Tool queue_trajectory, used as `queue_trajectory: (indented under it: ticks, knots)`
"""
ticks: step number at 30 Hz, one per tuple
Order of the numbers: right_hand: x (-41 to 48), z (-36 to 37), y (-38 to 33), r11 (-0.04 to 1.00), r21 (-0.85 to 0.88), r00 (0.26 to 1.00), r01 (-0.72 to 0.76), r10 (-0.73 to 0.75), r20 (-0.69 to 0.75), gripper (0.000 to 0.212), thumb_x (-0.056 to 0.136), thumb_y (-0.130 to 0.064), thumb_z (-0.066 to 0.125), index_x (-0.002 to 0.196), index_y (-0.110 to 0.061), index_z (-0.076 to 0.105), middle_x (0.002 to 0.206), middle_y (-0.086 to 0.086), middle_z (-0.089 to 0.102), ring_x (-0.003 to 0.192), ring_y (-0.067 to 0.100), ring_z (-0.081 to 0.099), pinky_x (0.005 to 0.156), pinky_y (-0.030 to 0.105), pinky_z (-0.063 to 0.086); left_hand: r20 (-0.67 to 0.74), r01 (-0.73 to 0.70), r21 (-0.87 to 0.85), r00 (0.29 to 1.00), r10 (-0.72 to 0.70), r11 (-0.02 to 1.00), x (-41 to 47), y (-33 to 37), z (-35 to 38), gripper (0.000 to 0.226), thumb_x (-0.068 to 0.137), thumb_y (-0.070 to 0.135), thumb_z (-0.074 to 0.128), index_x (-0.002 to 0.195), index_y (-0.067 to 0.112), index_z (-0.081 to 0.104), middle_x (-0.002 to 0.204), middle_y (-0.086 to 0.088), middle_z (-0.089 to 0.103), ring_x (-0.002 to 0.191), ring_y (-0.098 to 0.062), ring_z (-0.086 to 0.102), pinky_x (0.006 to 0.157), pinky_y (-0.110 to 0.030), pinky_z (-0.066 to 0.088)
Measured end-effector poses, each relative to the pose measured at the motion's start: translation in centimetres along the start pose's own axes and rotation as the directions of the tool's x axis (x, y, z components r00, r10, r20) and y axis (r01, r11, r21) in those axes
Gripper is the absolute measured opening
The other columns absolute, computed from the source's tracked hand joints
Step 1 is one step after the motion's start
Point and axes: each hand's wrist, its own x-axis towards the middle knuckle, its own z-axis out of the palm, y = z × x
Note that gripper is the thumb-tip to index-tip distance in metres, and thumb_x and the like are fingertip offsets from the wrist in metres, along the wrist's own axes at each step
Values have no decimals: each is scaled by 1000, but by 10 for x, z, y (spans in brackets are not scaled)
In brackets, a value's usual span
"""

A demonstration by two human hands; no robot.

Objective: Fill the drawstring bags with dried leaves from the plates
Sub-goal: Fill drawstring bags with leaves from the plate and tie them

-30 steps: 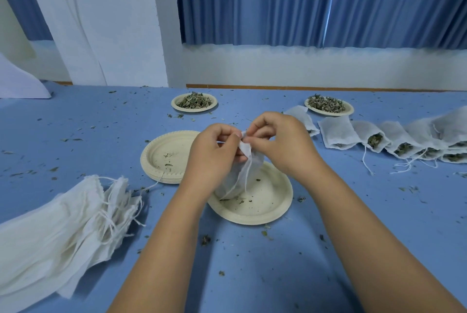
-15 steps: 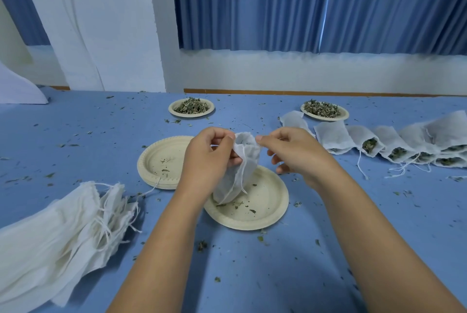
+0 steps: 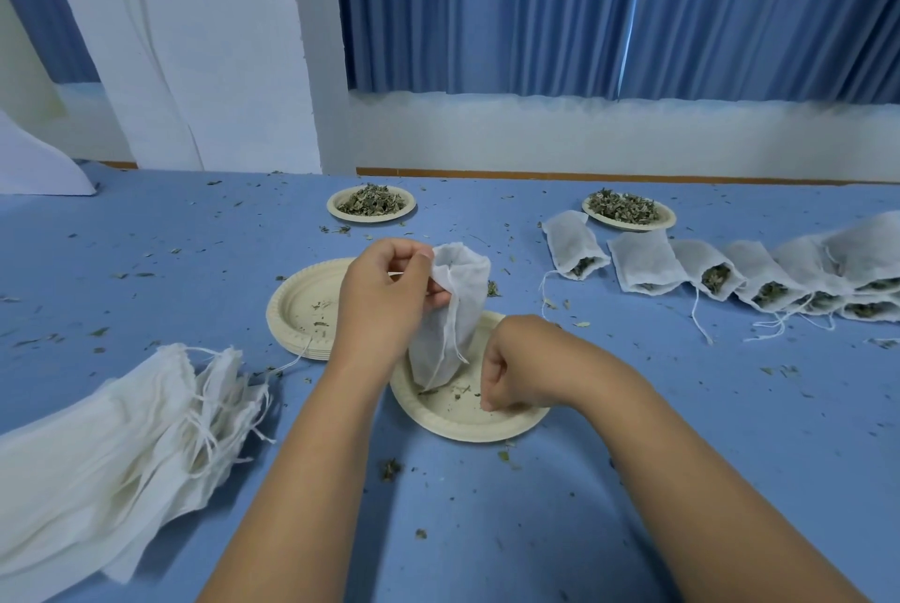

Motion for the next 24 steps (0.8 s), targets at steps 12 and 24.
queue_trajectory:
  ticks: [12, 24]
  knots:
    - [-12, -42, 11, 729, 569, 731, 382, 139, -669, 6, 84, -17, 73, 79, -14, 74, 74, 0, 68, 60, 4, 52, 54, 12, 43, 89, -16, 101, 996, 7, 995, -7, 3, 3, 11, 94, 16, 60, 87, 16, 68, 64, 11, 66, 63, -7, 68, 78, -41, 61]
    - [-2, -34, 5, 716, 626, 775, 308, 193, -602, 4, 84, -17, 73, 80, -16, 72, 60, -11, 54, 53, 2, 47, 51, 13, 41, 133, -33, 117, 991, 18, 993, -13, 6, 7, 12, 96, 16, 59, 87, 14, 67, 63, 10, 67, 58, -5, 67, 79, -43, 61]
